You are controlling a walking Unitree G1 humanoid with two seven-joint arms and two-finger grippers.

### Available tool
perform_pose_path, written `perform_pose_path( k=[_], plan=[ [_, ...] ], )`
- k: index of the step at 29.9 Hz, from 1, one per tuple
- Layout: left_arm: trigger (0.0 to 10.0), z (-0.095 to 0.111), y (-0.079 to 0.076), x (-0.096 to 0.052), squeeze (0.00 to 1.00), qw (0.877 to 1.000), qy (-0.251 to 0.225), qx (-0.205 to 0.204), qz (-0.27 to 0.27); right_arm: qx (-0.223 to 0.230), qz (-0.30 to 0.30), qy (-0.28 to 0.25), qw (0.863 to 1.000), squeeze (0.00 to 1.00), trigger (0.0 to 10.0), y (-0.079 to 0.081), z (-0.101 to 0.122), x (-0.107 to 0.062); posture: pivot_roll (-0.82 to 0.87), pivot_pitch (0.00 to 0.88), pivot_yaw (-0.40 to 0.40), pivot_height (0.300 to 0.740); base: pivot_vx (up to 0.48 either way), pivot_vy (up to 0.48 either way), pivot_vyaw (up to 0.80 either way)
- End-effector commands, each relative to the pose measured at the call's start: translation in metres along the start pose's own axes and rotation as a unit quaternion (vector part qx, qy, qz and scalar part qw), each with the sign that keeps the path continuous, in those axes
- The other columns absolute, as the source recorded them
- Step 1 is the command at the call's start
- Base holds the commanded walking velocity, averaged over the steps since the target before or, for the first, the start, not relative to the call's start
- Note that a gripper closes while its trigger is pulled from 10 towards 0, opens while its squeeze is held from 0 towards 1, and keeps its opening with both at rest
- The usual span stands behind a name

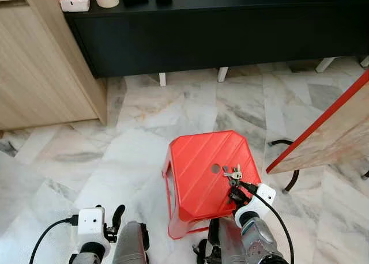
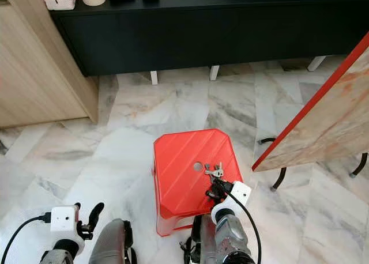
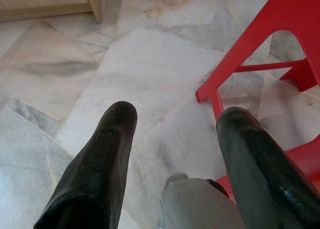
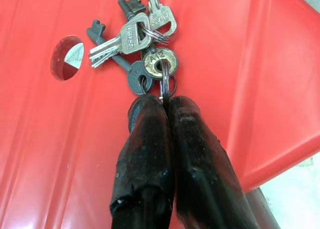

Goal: Hang keys on a hook

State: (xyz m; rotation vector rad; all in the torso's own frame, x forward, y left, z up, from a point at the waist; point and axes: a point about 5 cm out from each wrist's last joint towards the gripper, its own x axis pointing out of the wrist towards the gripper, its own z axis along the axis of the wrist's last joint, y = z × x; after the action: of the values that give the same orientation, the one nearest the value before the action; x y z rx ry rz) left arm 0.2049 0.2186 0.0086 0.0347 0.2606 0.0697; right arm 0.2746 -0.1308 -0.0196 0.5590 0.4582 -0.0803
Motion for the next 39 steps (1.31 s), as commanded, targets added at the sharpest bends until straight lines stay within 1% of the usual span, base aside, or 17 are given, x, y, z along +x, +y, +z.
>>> perform_pose_path(
  k=[1, 4, 8, 12, 17, 19, 20, 21, 22, 25, 26, 27, 32, 33, 35, 36, 39],
  plan=[
    [10.0, -0.015, -0.001, -0.007, 0.0, 0.999, 0.033, -0.003, 0.001, -0.003, -0.005, 0.01, 1.0, 0.0, 0.0, -0.005, -0.007, -0.004, 0.17, 0.272, -0.076, 0.633, 0.0, 0.0, 0.0],
    [10.0, -0.019, -0.001, -0.005, 0.0, 0.999, 0.043, -0.002, 0.001, -0.022, 0.015, 0.003, 1.0, 0.0, 0.0, 0.001, -0.003, -0.001, 0.17, 0.249, -0.08, 0.633, 0.0, 0.0, 0.0],
    [10.0, -0.022, 0.001, 0.001, 0.0, 0.999, 0.051, -0.002, 0.006, -0.027, 0.022, -0.009, 0.999, 0.0, 0.0, 0.005, 0.005, 0.002, 0.16, 0.222, -0.085, 0.633, 0.0, 0.0, 0.0],
    [10.0, -0.029, 0.001, 0.008, 0.0, 0.998, 0.066, -0.002, 0.011, -0.042, 0.041, -0.043, 0.997, 0.0, 0.0, 0.014, 0.019, 0.006, 0.15, 0.162, -0.094, 0.633, 0.0, 0.0, 0.0],
    [10.0, -0.033, 0.003, 0.014, 0.0, 0.997, 0.079, -0.006, 0.022, -0.055, 0.058, -0.072, 0.994, 0.0, 0.1, 0.019, 0.026, 0.005, 0.14, 0.111, -0.108, 0.633, 0.0, 0.0, 0.0],
    [10.0, -0.035, 0.004, 0.015, 0.0, 0.996, 0.083, -0.007, 0.026, -0.062, 0.061, -0.082, 0.993, 0.0, 1.2, 0.019, 0.028, 0.004, 0.14, 0.092, -0.112, 0.633, 0.0, 0.0, 0.0],
    [10.0, -0.036, 0.004, 0.016, 0.0, 0.996, 0.085, -0.008, 0.028, -0.066, 0.063, -0.087, 0.992, 0.0, 1.5, 0.019, 0.029, 0.004, 0.14, 0.086, -0.114, 0.633, 0.0, 0.0, 0.0],
    [10.0, -0.037, 0.004, 0.017, 0.0, 0.995, 0.09, -0.009, 0.03, -0.072, 0.07, -0.096, 0.99, 0.0, 3.1, 0.02, 0.03, 0.002, 0.13, 0.075, -0.116, 0.633, 0.0, 0.0, 0.0],
    [10.0, -0.038, 0.003, 0.018, 0.0, 0.995, 0.094, -0.01, 0.03, -0.076, 0.079, -0.102, 0.989, 0.0, 2.7, 0.021, 0.03, 0.0, 0.13, 0.062, -0.119, 0.633, 0.0, 0.0, 0.0],
    [10.0, -0.039, 0.002, 0.02, 0.0, 0.995, 0.096, -0.011, 0.031, -0.08, 0.081, -0.106, 0.988, 0.0, 2.5, 0.021, 0.032, 0.0, 0.12, 0.054, -0.122, 0.633, 0.0, 0.0, 0.0],
    [10.0, -0.039, 0.002, 0.022, 0.0, 0.995, 0.097, -0.011, 0.032, -0.082, 0.08, -0.11, 0.987, 0.0, 3.8, 0.02, 0.033, -0.001, 0.12, 0.048, -0.122, 0.633, 0.0, 0.0, 0.0],
    [10.0, -0.038, 0.001, 0.024, 0.0, 0.995, 0.099, -0.012, 0.032, -0.086, 0.074, -0.12, 0.986, 0.0, 10.0, 0.017, 0.036, -0.003, 0.12, 0.039, -0.123, 0.633, 0.0, 0.0, 0.0],
    [10.0, -0.037, -0.001, 0.029, 0.0, 0.994, 0.1, -0.013, 0.033, -0.115, 0.069, -0.151, 0.979, 0.0, 10.0, 0.016, 0.048, -0.005, 0.11, 0.022, -0.123, 0.633, 0.0, 0.0, 0.0],
    [10.0, -0.037, -0.001, 0.03, 0.0, 0.994, 0.103, -0.015, 0.034, -0.122, 0.065, -0.172, 0.975, 0.0, 10.0, 0.018, 0.058, -0.006, 0.11, 0.015, -0.121, 0.633, 0.0, 0.0, 0.0],
    [10.0, -0.039, -0.001, 0.03, 0.0, 0.993, 0.112, -0.016, 0.035, -0.136, 0.067, -0.19, 0.97, 0.0, 10.0, 0.02, 0.065, -0.008, 0.1, 0.008, -0.12, 0.633, 0.0, 0.0, 0.0],
    [10.0, -0.043, 0.0, 0.028, 0.0, 0.991, 0.125, -0.015, 0.036, -0.152, 0.072, -0.212, 0.963, 0.0, 10.0, 0.024, 0.073, -0.01, 0.1, 0.006, -0.118, 0.633, 0.0, 0.0, 0.0],
    [10.0, -0.046, 0.001, 0.027, 0.0, 0.99, 0.134, -0.015, 0.039, -0.16, 0.073, -0.224, 0.959, 0.0, 10.0, 0.026, 0.077, -0.012, 0.1, 0.003, -0.116, 0.633, 0.0, 0.0, 0.0]
  ],
)
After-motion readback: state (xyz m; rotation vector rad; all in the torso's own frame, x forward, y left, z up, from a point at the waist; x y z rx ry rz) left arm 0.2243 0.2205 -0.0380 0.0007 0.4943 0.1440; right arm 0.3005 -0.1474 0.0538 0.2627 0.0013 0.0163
